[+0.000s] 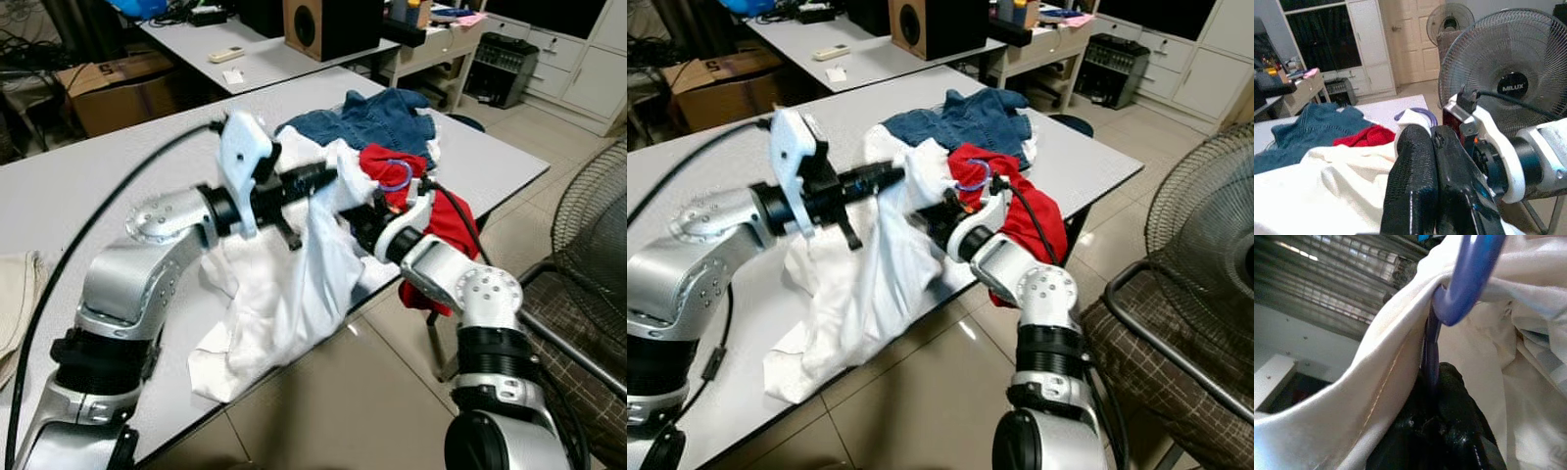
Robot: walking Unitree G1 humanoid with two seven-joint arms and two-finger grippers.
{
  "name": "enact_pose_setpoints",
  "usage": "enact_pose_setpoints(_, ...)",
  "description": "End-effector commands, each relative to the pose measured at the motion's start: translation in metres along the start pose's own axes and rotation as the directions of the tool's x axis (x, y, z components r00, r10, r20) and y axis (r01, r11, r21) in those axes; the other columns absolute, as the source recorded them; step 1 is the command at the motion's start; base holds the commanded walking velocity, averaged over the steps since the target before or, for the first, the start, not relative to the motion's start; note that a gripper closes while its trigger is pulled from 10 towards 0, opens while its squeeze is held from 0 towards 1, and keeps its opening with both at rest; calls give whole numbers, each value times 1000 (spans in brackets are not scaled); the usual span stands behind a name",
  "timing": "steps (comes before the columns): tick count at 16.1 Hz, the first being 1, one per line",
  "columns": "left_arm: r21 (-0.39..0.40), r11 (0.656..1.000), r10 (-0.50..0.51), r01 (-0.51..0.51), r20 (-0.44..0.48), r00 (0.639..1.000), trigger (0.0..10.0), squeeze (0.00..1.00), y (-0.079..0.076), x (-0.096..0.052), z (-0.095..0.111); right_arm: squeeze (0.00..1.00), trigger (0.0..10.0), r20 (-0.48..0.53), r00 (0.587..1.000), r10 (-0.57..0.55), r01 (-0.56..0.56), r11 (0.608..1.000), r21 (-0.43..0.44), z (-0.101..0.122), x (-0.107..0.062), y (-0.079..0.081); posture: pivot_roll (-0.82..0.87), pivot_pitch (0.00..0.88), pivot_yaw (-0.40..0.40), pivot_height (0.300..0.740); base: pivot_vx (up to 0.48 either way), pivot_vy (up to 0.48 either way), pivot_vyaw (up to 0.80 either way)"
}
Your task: Hang hanger
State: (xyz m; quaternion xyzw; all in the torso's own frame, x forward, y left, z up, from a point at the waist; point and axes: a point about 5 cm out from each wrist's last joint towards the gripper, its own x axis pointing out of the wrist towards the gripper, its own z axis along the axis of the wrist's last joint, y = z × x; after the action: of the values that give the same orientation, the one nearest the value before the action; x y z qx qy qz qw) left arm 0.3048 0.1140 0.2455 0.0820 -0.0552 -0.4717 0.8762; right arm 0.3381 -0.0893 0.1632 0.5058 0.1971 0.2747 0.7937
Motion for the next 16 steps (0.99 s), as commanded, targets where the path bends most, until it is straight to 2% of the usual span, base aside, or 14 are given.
enact_pose_setpoints(1, 7, 1000, 8, -8, -3, 1000, 10000, 1000, 2, 0, 4, 0, 10000, -21, 999, 28, -29, 999, -33, 0, -1, 8, -8, 0, 31, 740, 0, 0, 0)
enact_pose_setpoints(4, -34, 998, -42, 43, 29, 999, 10000, 1000, -1, 0, 9, 0, 10000, -9, 1000, 18, -18, 1000, -21, 2, -3, 8, -9, 0, 36, 740, 0, 0, 0)
enact_pose_setpoints(6, -73, 988, -127, 133, 73, 989, 10000, 1000, -10, -1, 17, 0, 10000, 37, 999, 2, -4, 999, 43, 9, -5, 3, -6, 0, 38, 740, 0, 0, 0)
enact_pose_setpoints(7, -81, 985, -145, 151, 78, 986, 10000, 1000, -12, -1, 18, 0, 10000, 41, 999, -1, -1, 999, 48, 10, -5, 2, -6, 0, 38, 740, 0, 0, 0)
enact_pose_setpoints(10, -115, 972, -193, 207, 119, 974, 10000, 1000, -17, -3, 26, 0, 10000, 20, 999, -25, 25, 1000, 1, 10, -8, 0, -6, 0, 42, 740, 0, 0, 0)
enact_pose_setpoints(11, -115, 971, -194, 208, 120, 974, 10000, 1000, -16, -4, 27, 0, 10000, 3, 999, -44, 44, 998, -41, 10, -10, -2, -6, 0, 42, 740, 0, 0, 0)
enact_pose_setpoints(12, -94, 984, -145, 154, 95, 985, 10000, 1000, -6, -11, 26, 0, 10000, -61, 992, -108, 91, 968, -235, 8, -16, -6, -7, 0, 44, 740, 0, 0, 0)
enact_pose_setpoints(13, -72, 994, -72, 76, 64, 995, 10000, 1000, 6, -19, 24, 0, 10000, -119, 981, -152, 92, 910, -405, 5, -23, -7, -9, 0, 45, 740, 0, 0, 0)
enact_pose_setpoints(14, -49, 999, 20, -19, 35, 999, 10000, 1000, 20, -28, 21, 0, 10000, -163, 975, -153, 51, 861, -507, 6, -31, -3, -9, 0, 45, 740, 0, 0, 0)
enact_pose_setpoints(15, -26, 994, 109, -108, 26, 994, 10000, 294, 32, -36, 21, 0, 10000, -182, 975, -127, 3, 827, -563, 11, -38, 3, -10, 0, 43, 740, 0, 0, 0)
enact_pose_setpoints(16, 2, 980, 201, -201, 40, 979, 10000, 0, 45, -44, 25, 0, 10000, -204, 975, -91, -60, 771, -634, 17, -46, 10, -10, 0, 42, 740, 0, 0, 0)
